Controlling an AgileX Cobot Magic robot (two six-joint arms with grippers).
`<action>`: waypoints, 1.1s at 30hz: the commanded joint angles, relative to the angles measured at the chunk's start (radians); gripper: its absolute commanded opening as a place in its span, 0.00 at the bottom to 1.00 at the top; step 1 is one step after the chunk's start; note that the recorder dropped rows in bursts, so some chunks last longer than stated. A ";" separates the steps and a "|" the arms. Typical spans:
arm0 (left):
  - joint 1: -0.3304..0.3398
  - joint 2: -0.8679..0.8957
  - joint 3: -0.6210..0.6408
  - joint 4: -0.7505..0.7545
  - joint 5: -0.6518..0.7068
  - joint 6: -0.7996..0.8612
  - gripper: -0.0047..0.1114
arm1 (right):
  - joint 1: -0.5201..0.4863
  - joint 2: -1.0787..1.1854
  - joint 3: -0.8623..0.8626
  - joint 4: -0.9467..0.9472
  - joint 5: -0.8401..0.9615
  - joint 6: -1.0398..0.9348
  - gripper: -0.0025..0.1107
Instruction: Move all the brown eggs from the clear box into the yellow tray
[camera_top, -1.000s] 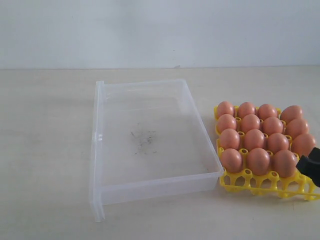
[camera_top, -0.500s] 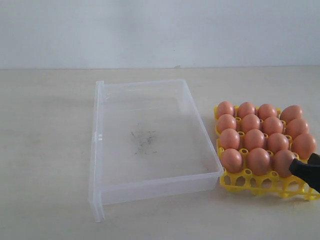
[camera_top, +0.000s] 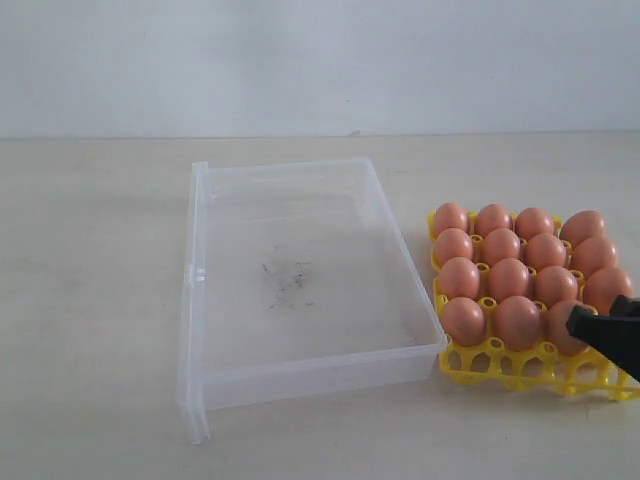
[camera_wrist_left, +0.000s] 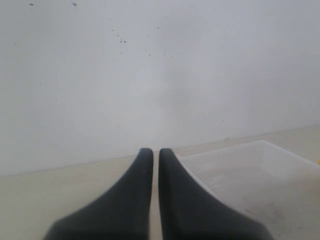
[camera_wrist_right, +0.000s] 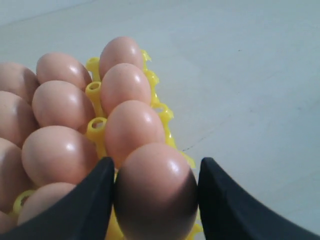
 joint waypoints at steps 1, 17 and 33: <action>-0.004 -0.002 0.003 -0.002 0.000 0.001 0.07 | -0.002 0.031 -0.035 0.003 -0.019 -0.011 0.02; -0.004 -0.002 0.003 -0.002 0.000 0.001 0.07 | -0.002 0.105 -0.042 0.007 -0.055 0.035 0.56; -0.004 -0.002 0.003 -0.002 0.000 0.001 0.07 | -0.002 -0.521 0.064 -0.551 -0.176 -0.066 0.39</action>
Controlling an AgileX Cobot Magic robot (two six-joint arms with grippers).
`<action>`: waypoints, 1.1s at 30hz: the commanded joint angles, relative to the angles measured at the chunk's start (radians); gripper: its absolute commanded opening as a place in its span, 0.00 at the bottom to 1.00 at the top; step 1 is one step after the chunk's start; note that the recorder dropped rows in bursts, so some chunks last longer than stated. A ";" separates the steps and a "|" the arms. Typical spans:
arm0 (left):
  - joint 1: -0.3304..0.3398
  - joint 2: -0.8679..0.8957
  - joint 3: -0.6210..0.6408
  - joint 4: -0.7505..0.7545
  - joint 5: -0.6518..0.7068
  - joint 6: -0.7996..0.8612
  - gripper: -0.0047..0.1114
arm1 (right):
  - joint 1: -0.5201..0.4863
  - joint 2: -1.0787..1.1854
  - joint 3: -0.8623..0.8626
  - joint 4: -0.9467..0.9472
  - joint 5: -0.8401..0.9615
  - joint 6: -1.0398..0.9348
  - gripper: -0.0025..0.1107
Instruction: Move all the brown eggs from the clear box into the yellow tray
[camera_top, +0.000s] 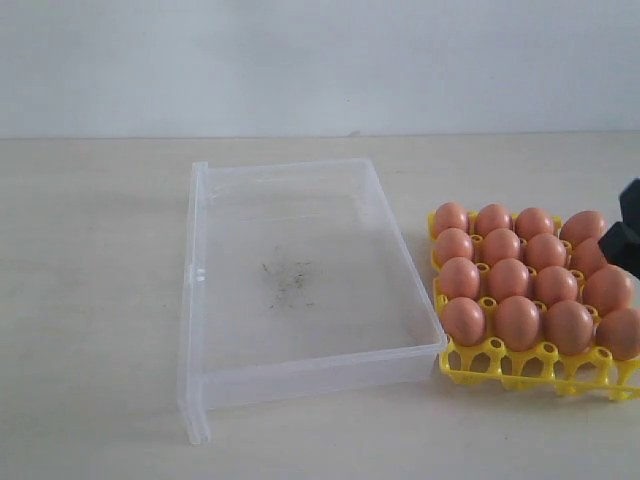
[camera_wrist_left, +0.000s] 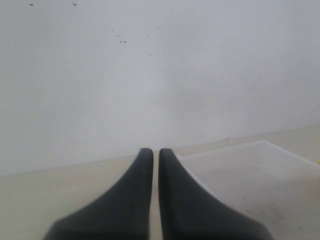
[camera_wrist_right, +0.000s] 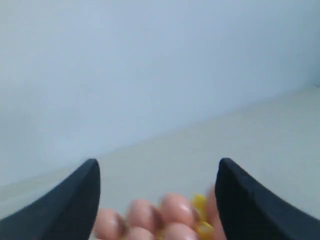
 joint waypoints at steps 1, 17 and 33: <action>-0.004 -0.002 0.003 -0.002 0.000 0.001 0.07 | -0.002 -0.186 0.033 -0.393 -0.016 -0.058 0.32; -0.004 -0.002 0.003 -0.002 0.000 0.001 0.07 | -0.002 -0.651 0.061 -0.759 0.092 -0.102 0.02; -0.004 -0.002 0.003 -0.002 0.000 0.001 0.07 | -0.002 -1.222 0.020 -0.395 1.012 -0.123 0.02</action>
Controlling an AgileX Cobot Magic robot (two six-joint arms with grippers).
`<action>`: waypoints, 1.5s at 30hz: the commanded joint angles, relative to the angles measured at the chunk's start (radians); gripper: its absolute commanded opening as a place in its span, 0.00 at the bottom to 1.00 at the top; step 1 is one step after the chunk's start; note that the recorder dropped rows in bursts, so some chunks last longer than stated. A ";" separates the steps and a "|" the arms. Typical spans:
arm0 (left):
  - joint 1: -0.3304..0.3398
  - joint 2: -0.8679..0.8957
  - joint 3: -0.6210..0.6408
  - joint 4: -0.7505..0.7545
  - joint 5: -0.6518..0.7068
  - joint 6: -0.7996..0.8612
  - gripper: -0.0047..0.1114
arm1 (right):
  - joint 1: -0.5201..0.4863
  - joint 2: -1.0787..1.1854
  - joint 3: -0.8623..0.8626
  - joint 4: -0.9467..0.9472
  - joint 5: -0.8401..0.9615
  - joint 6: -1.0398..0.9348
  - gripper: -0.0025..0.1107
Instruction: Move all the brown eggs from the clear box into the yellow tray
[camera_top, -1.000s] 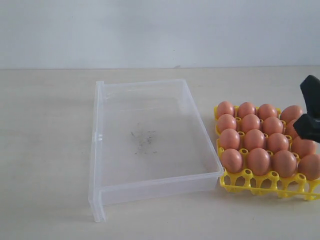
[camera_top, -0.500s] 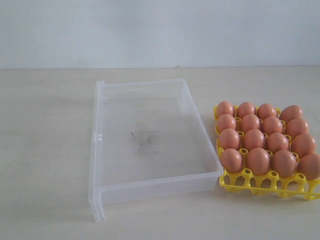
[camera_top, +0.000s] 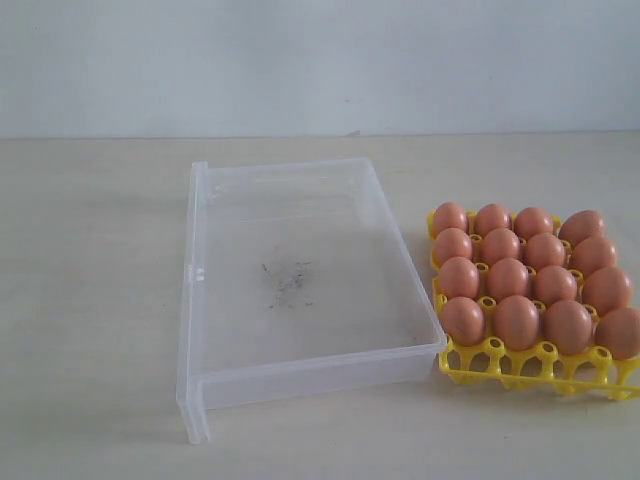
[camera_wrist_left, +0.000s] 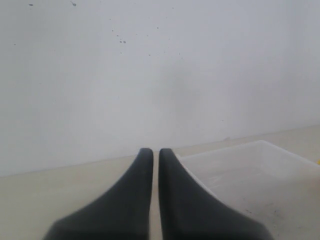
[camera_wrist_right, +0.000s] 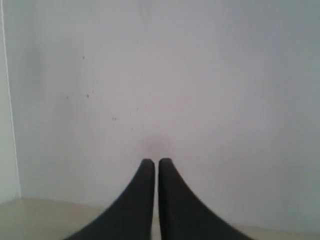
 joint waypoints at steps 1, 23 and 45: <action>-0.004 -0.002 0.003 -0.002 0.000 0.001 0.07 | -0.002 -0.038 -0.030 0.019 0.161 0.014 0.02; -0.004 -0.002 0.003 -0.002 0.000 0.001 0.07 | -0.002 -0.034 -0.030 0.063 0.253 0.014 0.02; -0.004 -0.002 0.003 -0.002 0.000 0.001 0.07 | -0.002 -0.034 -0.030 0.063 0.253 0.012 0.02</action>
